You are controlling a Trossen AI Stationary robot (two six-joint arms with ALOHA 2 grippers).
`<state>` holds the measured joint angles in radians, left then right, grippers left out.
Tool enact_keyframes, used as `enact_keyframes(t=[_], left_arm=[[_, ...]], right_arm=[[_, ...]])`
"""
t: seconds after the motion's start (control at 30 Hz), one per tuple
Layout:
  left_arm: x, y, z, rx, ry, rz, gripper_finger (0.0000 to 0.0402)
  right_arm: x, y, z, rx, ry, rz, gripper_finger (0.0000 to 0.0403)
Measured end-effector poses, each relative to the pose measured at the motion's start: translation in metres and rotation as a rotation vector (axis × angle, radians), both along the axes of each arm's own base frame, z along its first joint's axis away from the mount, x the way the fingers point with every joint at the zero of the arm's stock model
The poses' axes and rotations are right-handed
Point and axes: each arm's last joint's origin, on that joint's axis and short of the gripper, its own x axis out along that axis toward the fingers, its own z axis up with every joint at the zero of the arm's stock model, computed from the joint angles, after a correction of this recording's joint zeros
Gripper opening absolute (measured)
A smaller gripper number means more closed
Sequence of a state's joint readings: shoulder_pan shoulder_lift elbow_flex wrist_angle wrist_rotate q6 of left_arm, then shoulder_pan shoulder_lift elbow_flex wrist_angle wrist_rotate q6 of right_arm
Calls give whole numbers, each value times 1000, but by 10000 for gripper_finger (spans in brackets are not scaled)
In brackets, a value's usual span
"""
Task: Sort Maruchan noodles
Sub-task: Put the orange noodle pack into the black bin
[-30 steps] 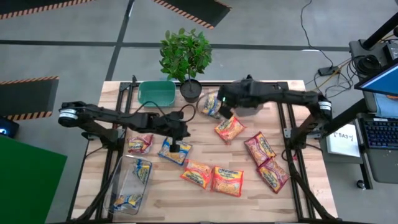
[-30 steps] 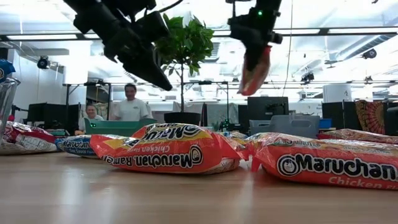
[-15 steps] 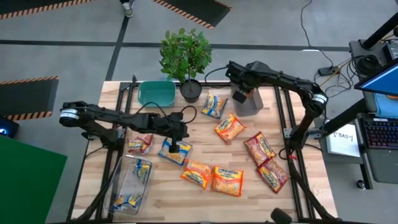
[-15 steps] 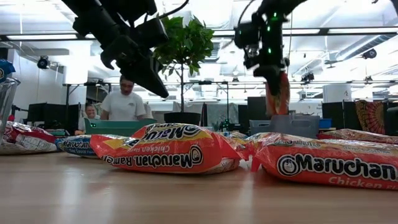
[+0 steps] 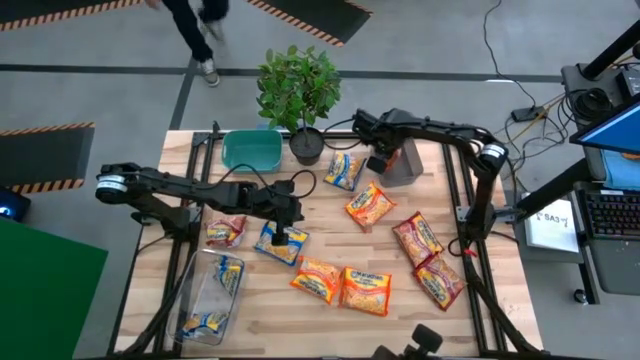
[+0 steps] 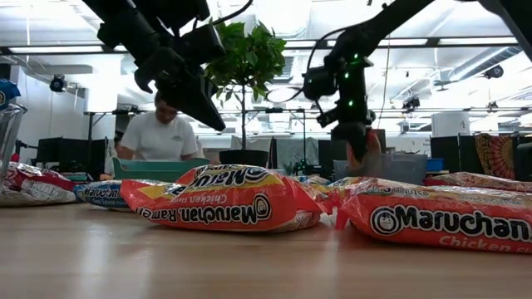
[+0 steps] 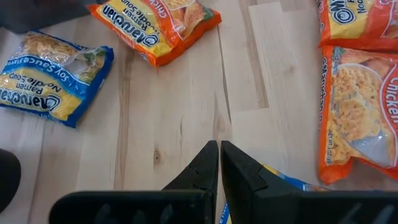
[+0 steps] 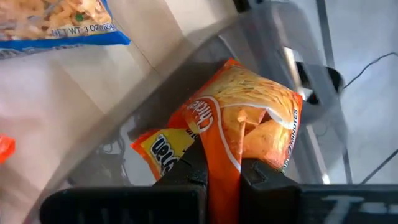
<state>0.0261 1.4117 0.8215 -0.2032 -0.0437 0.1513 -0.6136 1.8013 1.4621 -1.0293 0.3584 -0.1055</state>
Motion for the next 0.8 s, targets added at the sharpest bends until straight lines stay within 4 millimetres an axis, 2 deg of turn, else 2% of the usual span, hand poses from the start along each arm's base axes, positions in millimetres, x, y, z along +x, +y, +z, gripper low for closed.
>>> enact_keyframes(t=[0.2, 0.63, 0.8], left_arm=[[0, 0, 0, 0, 0, 0, 1], [0, 0, 0, 3, 0, -3, 1], [0, 0, 0, 3, -1, -4, 1]], right_arm=[[8, -3, -9, -14, -20, 8, 16], [10, -3, -5, -15, -80, -17, 96], [13, 0, -5, -1, -102, -15, 106]])
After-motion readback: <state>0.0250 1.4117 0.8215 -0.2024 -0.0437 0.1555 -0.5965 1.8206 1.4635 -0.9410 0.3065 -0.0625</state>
